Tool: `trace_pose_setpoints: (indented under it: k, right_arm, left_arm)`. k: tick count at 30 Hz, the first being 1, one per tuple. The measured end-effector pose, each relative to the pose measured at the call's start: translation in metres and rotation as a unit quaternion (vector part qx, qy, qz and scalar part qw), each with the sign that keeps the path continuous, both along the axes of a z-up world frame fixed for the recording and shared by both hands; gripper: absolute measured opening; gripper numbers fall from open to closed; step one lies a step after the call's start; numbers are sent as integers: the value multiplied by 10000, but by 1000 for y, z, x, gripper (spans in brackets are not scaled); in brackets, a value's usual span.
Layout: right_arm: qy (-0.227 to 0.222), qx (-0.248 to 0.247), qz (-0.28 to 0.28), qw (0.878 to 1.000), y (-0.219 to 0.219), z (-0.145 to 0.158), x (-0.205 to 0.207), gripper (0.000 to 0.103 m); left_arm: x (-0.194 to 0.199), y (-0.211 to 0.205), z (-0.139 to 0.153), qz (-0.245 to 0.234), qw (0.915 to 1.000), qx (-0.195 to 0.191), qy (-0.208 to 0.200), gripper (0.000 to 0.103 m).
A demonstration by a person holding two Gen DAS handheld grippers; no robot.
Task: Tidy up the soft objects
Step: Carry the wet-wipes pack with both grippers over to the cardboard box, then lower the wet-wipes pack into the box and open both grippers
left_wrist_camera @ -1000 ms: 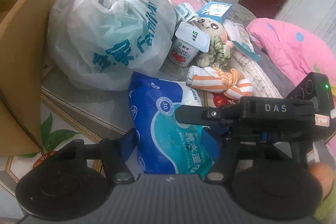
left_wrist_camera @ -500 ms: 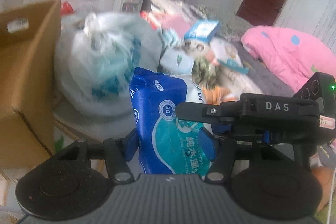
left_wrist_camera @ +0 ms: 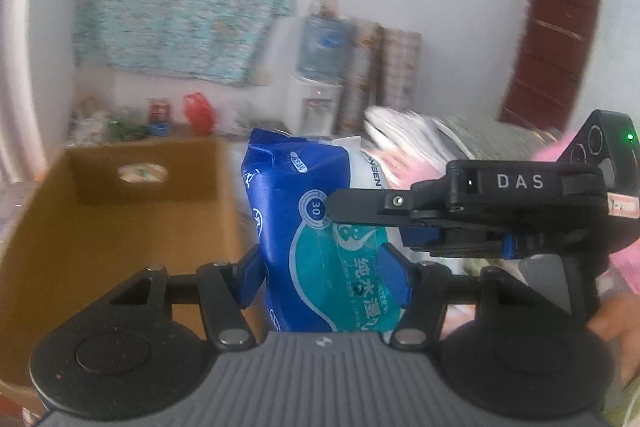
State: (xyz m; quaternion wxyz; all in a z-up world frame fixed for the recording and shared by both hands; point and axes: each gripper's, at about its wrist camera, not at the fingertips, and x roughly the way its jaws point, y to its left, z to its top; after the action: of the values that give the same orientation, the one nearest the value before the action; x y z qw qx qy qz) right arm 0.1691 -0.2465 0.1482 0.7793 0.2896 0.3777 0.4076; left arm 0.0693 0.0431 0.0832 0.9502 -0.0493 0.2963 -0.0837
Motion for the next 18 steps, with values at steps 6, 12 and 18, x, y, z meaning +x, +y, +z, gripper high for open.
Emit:
trace_pose_setpoints:
  k: [6, 12, 18]
  right_arm:
    - [253, -241, 591, 9976, 98, 21, 73, 47]
    - [841, -564, 933, 9905, 191, 0, 135, 52]
    - [1842, -606, 786, 9779, 244, -56, 194, 52]
  left_arm:
    - [57, 69, 26, 671, 9972, -69, 319, 62]
    - [123, 136, 17, 1248, 9873, 37, 978, 62]
    - [192, 192, -17, 1486, 9747, 51, 1670, 63]
